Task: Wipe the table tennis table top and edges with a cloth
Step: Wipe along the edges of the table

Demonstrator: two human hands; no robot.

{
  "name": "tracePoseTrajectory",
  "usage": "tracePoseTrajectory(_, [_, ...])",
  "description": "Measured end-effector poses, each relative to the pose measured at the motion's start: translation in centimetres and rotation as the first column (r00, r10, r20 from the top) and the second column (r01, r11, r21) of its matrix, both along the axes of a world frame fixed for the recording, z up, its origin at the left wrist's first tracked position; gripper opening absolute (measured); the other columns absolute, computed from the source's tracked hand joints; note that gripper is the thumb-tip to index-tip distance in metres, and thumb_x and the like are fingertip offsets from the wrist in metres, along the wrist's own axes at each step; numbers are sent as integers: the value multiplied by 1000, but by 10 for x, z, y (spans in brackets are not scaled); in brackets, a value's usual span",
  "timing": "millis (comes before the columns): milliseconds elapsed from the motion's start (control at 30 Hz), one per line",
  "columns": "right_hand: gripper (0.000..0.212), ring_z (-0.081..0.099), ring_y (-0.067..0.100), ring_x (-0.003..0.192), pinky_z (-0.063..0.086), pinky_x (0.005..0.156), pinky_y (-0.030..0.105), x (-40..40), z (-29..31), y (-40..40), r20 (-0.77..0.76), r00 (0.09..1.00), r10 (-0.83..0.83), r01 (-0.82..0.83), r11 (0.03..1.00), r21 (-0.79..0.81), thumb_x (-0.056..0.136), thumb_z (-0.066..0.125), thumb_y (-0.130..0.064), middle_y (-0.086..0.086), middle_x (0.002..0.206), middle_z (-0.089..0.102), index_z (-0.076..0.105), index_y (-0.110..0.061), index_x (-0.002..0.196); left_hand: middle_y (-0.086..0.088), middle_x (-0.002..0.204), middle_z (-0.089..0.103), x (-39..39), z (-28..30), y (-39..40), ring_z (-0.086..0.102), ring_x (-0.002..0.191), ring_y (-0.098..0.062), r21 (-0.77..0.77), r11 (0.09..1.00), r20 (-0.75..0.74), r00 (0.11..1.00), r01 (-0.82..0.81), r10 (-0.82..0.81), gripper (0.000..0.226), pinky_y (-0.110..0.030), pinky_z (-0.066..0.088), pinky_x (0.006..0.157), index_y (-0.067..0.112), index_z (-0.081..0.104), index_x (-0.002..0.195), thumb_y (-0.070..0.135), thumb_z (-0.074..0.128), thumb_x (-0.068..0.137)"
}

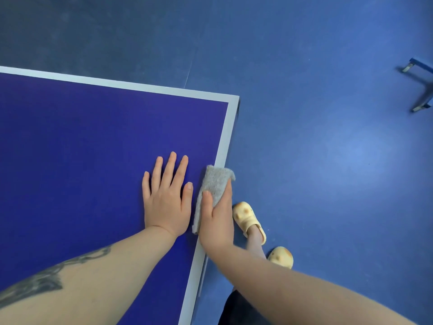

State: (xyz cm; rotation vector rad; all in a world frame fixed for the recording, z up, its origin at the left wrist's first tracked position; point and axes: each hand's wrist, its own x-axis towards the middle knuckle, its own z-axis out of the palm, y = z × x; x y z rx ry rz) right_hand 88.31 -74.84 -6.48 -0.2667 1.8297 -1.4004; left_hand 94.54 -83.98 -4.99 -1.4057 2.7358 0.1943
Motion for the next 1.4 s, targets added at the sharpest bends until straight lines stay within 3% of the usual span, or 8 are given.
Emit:
tracePoseTrajectory(267, [58,43,11,136,39,109,36,-75,-5,-68,-48,998,-49,52,996,72,103,36,-46,-9,152,40,17,-29,156,4,162,17,3,1,0,10,150,-21,0,1000,21,1000,6,-6,56,-51,16,120,30,20,154,44,16,100])
tracePoseTrajectory(500, [59,40,-5,130,34,102,20,-25,14,-21,13,1000,0,0,999,49,103,41,-39,-22,144,39,15,-34,156,4,162,17,3,0,0,11,150,-21,8,1000,17,1000,6,-6,56,-51,17,119,30,21,154,44,17,100])
tracePoseTrajectory(667, [64,39,12,139,38,111,41,-88,8,-77,16,1000,-8,6,991,133,102,40,-45,-11,155,35,10,-31,157,3,161,21,2,3,3,16,149,-23,6,1000,81,996,-29,28,56,-51,22,118,29,21,154,41,20,99])
tracePoseTrajectory(800, [76,38,7,138,37,100,27,-86,20,-59,55,992,112,-117,988,103,100,49,-44,-18,154,32,0,-34,157,-6,156,32,-8,10,-9,29,143,-32,22,1000,140,990,8,-11,56,-54,31,110,26,26,154,39,19,100])
tracePoseTrajectory(1000, [82,31,9,142,32,97,26,-120,23,-98,-34,998,45,-41,993,106,99,55,-36,-16,157,26,-2,-32,157,4,164,-9,-94,2,-72,-12,150,-26,45,983,80,982,-177,173,53,-51,1,120,40,-17,147,41,7,100])
tracePoseTrajectory(1100, [73,30,7,141,29,94,24,-154,25,-128,-109,994,0,8,997,72,100,53,-33,-14,158,26,8,-28,157,3,164,-10,-142,-5,-77,-11,150,-24,18,964,43,964,-265,264,53,-51,0,120,39,-13,151,42,8,102])
tracePoseTrajectory(1267, [9,60,12,94,45,78,33,-169,17,-129,-89,991,-96,104,990,92,104,40,-37,-7,104,63,47,-32,108,3,164,0,-151,-10,-75,-3,151,-24,-11,956,-15,956,-292,292,54,-50,3,120,37,3,155,40,9,101])
tracePoseTrajectory(1400, [12,60,13,84,50,75,35,-176,20,-121,-15,992,-128,129,984,122,104,41,-38,-8,88,61,49,-28,103,3,164,1,-151,-11,-76,-3,151,-24,-14,953,-37,953,-301,301,53,-50,3,120,37,4,155,39,12,103])
